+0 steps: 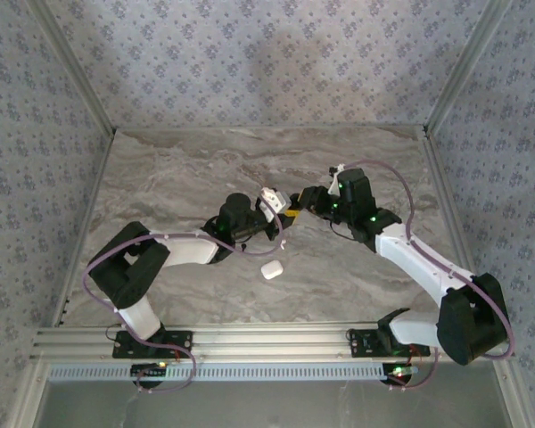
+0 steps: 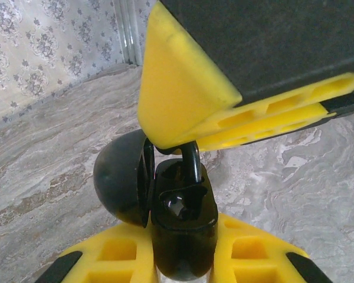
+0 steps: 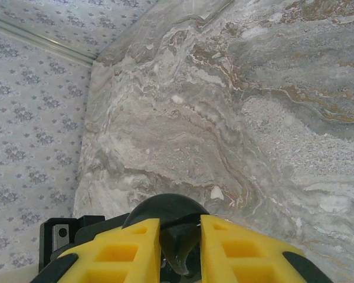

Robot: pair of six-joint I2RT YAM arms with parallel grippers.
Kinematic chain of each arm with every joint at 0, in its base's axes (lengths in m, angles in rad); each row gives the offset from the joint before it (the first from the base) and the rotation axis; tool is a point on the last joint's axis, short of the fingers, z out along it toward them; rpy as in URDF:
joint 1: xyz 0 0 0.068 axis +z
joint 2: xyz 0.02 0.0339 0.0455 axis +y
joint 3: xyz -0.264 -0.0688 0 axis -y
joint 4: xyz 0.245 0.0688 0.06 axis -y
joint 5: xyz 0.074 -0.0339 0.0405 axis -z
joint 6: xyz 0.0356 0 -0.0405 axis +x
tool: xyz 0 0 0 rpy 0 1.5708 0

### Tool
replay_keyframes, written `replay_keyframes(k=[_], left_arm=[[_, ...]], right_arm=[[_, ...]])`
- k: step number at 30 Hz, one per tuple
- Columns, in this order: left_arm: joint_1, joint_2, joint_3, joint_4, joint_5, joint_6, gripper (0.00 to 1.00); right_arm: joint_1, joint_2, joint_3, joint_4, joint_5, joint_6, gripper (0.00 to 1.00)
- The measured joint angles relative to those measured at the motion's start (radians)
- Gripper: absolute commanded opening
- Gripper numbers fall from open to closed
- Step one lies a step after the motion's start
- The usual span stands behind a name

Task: Insert wireless bluetooth earbuds into charging case

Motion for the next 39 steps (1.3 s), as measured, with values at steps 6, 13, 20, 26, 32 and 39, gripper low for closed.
replay_keyframes(k=[6, 13, 20, 26, 32, 39], left_arm=[[-0.005, 0.0, 0.0, 0.0, -0.028, -0.007, 0.15], [-0.007, 0.0, 0.0, -0.004, -0.042, -0.016, 0.15], [-0.011, 0.0, -0.002, -0.008, -0.052, -0.015, 0.16], [-0.01, -0.011, -0.004, -0.006, -0.056, -0.014, 0.15], [-0.01, -0.025, -0.008, -0.006, -0.056, -0.013, 0.15], [-0.01, -0.059, -0.035, -0.015, -0.055, -0.014, 0.15]], right_arm=[[0.031, 0.0, -0.003, -0.002, 0.06, 0.02, 0.23], [0.043, -0.001, -0.006, 0.002, 0.086, 0.026, 0.32], [0.043, -0.003, -0.006, 0.001, 0.084, 0.031, 0.38], [0.03, -0.023, 0.009, -0.059, 0.076, 0.025, 0.41], [-0.001, -0.052, 0.048, -0.121, 0.038, -0.002, 0.44], [-0.06, -0.09, 0.095, -0.195, -0.053, -0.088, 0.45]])
